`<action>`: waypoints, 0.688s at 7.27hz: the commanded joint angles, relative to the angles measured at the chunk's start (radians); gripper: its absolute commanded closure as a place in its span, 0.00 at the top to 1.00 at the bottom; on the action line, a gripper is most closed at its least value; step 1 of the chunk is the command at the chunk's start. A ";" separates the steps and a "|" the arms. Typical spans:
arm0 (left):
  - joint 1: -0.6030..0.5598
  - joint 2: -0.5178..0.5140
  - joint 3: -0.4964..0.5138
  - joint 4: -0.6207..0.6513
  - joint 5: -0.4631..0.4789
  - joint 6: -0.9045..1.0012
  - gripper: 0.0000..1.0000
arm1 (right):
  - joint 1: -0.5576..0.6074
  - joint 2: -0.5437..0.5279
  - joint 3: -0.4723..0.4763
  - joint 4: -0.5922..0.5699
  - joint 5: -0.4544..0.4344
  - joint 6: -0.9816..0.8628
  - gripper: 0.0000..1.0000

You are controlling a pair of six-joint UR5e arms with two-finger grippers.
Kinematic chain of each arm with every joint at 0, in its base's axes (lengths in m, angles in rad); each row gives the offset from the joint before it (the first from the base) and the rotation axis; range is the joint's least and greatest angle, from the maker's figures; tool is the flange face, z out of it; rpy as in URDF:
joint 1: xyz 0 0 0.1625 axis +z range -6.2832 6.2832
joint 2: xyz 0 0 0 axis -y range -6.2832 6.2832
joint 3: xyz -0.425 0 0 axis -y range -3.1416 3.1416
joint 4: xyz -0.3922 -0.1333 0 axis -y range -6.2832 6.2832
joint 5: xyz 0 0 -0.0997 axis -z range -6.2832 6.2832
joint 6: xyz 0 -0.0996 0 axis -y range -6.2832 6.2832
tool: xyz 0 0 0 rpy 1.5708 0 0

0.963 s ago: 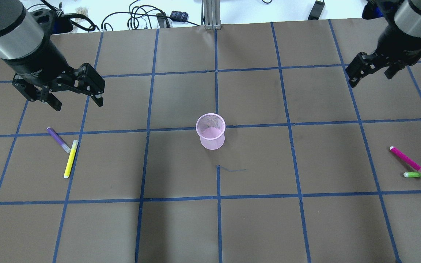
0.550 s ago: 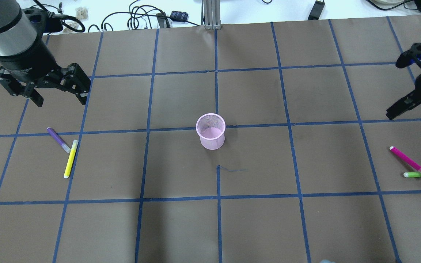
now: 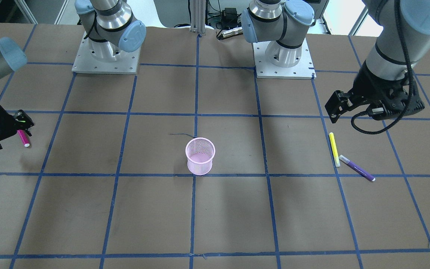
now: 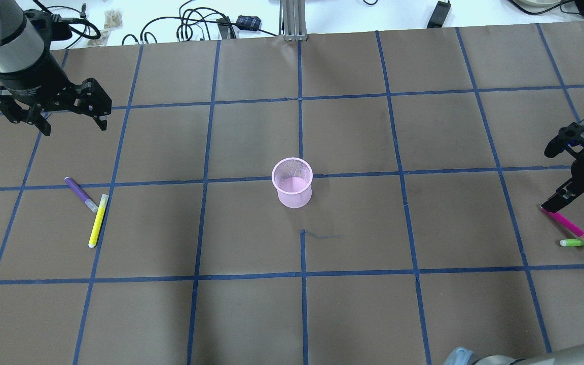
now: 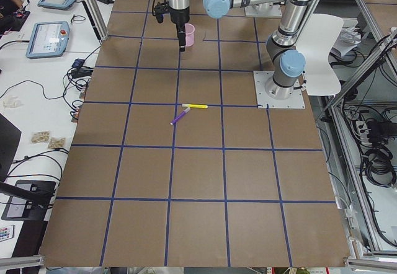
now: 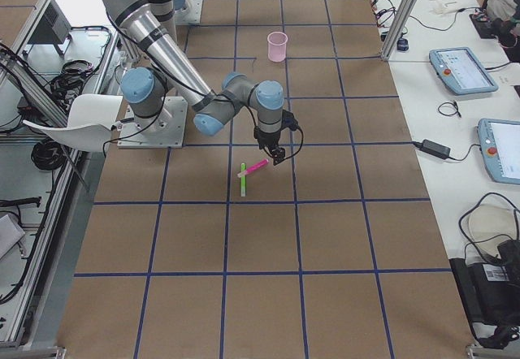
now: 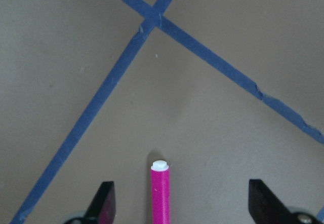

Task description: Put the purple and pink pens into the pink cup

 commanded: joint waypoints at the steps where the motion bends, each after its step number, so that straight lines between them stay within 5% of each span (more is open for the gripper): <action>1: 0.044 -0.028 0.000 0.010 -0.003 -0.029 1.00 | -0.010 0.021 0.023 -0.009 -0.007 -0.012 0.83; 3: 0.100 -0.066 -0.006 0.059 -0.011 -0.038 1.00 | -0.009 0.036 0.024 0.002 -0.071 0.002 0.68; 5: 0.151 -0.092 -0.033 0.073 -0.032 -0.043 1.00 | -0.009 0.038 0.024 0.000 -0.074 0.004 0.28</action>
